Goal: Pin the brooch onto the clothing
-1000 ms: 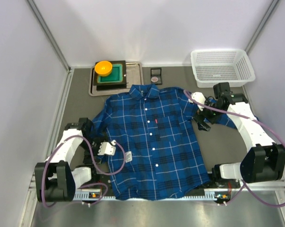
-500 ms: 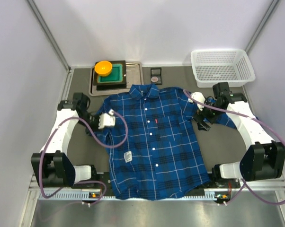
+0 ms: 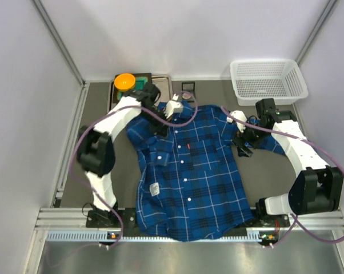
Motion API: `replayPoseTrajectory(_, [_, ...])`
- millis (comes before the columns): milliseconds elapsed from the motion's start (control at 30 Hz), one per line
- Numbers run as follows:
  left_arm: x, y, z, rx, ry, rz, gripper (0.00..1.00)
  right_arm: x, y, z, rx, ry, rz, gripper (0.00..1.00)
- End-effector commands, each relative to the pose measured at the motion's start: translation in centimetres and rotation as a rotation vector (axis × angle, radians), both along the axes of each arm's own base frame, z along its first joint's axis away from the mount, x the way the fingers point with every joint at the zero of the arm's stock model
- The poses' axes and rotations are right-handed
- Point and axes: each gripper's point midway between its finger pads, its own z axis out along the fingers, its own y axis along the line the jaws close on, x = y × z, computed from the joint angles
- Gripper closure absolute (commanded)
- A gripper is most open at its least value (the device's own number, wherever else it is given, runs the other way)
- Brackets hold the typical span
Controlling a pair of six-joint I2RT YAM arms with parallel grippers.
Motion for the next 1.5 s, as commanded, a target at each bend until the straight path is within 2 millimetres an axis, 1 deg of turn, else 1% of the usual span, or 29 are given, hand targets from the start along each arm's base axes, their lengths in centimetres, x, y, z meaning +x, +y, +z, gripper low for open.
replayPoseTrajectory(0, [4.3,-2.1,-3.9,0.056,0.204,0.249,1.0,0.8,0.3,1.3,0.013,-0.034,-0.02,0.16])
replayPoseTrajectory(33, [4.9,-2.3,-4.5,0.067,0.219,0.28,1.0,0.8,0.3,1.3,0.015,-0.031,-0.024,0.16])
replayPoseTrajectory(67, [6.3,-2.5,-4.5,0.064,0.189,0.3,0.93,0.8,0.3,1.2,0.016,-0.027,-0.032,0.16])
replayPoseTrajectory(100, [7.0,-2.5,-5.3,0.074,0.186,0.323,0.84,0.8,0.2,1.2,0.016,-0.023,-0.04,0.15])
replayPoseTrajectory(167, [8.7,-2.1,-5.0,0.042,0.148,0.377,0.59,1.0,0.0,1.3,0.02,-0.019,-0.065,0.14])
replayPoseTrajectory(233, [9.3,-1.5,-2.0,-0.024,0.065,0.388,0.46,1.0,0.0,1.6,0.033,-0.017,-0.086,0.13])
replayPoseTrajectory(267, [9.3,-1.1,-1.9,-0.03,0.017,0.387,0.22,1.0,-0.1,1.5,0.035,-0.011,-0.1,0.13])
replayPoseTrajectory(300, [9.0,-0.8,1.2,-0.06,-0.078,0.377,0.18,1.0,-0.1,1.6,0.042,-0.009,-0.108,0.12])
replayPoseTrajectory(333, [8.6,-0.9,2.2,-0.06,-0.146,0.345,0.15,0.9,0.1,1.5,0.052,0.004,-0.122,0.12])
replayPoseTrajectory(367, [7.4,0.1,1.0,-0.007,-0.164,0.358,0.04,0.8,0.3,1.4,0.062,0.012,-0.128,0.12])
replayPoseTrajectory(400, [7.3,-0.1,3.7,-0.047,-0.276,0.352,0.02,0.7,0.4,1.3,0.073,0.024,-0.137,0.12])
replayPoseTrajectory(433, [6.4,-0.9,3.9,-0.045,-0.304,0.348,0.02,0.5,0.9,1.3,0.099,0.048,-0.158,0.13])
replayPoseTrajectory(467, [5.5,-0.1,1.9,0.016,-0.315,0.383,0.02,0.3,1.1,1.0,0.112,0.072,-0.17,0.13])
replayPoseTrajectory(500, [5.0,-0.5,3.0,0.001,-0.361,0.393,0.02,0.3,1.3,0.9,0.122,0.088,-0.19,0.13])
replayPoseTrajectory(533, [3.0,-1.5,1.4,0.032,-0.352,0.353,0.02,0.3,1.5,0.7,0.135,0.113,-0.23,0.14])
replayPoseTrajectory(600, [2.2,-1.7,0.7,0.096,-0.421,0.359,0.02,0.4,1.5,0.2,0.132,0.153,-0.266,0.18])
replayPoseTrajectory(633, [0.8,-3.1,-0.3,0.118,-0.432,0.316,0.02,0.3,1.4,0.0,0.128,0.167,-0.291,0.2])
replayPoseTrajectory(700, [-0.6,-3.9,-1.7,0.168,-0.425,0.274,0.01,0.3,1.4,0.0,0.127,0.172,-0.302,0.2])
replayPoseTrajectory(767, [-2.5,-5.6,-3.3,0.203,-0.403,0.196,0.06,0.2,1.4,0.1,0.13,0.166,-0.305,0.21])
replayPoseTrajectory(933, [-3.9,-7.5,-5.9,0.278,-0.434,0.133,0.25,-0.2,1.3,0.3,0.126,0.156,-0.308,0.2])
replayPoseTrajectory(967, [-4.0,-7.6,-7.1,0.311,-0.427,0.122,0.26,-0.2,1.2,0.3,0.127,0.158,-0.311,0.2])
replayPoseTrajectory(1033, [-3.9,-7.5,-8.0,0.37,-0.43,0.129,0.24,-0.4,1.3,0.2,0.125,0.161,-0.308,0.2])
replayPoseTrajectory(1067, [-4.0,-7.1,-9.2,0.413,-0.411,0.124,0.2,-0.4,1.2,0.2,0.124,0.159,-0.309,0.2])
replayPoseTrajectory(1133, [-3.7,-6.7,-10.0,0.448,-0.416,0.137,0.19,-0.4,1.1,0.3,0.122,0.153,-0.31,0.2])
replayPoseTrajectory(1267, [-3.4,-5.8,-10.6,0.49,-0.416,0.147,0.37,-0.3,1.0,0.4,0.118,0.147,-0.308,0.2])
replayPoseTrajectory(1300, [-3.3,-5.4,-10.5,0.493,-0.41,0.15,0.52,-0.3,1.1,0.5,0.12,0.143,-0.306,0.2])
replayPoseTrajectory(1367, [-3.1,-4.9,-9.8,0.488,-0.417,0.159,0.64,-0.4,1.1,0.5,0.121,0.145,-0.304,0.2])
replayPoseTrajectory(1400, [-2.9,-4.6,-9.5,0.489,-0.423,0.165,0.76,-0.3,1.1,0.5,0.124,0.142,-0.305,0.2])
replayPoseTrajectory(1467, [-2.8,-4.0,-8.6,0.491,-0.433,0.174,0.89,-0.4,1.2,0.5,0.124,0.145,-0.303,0.2])
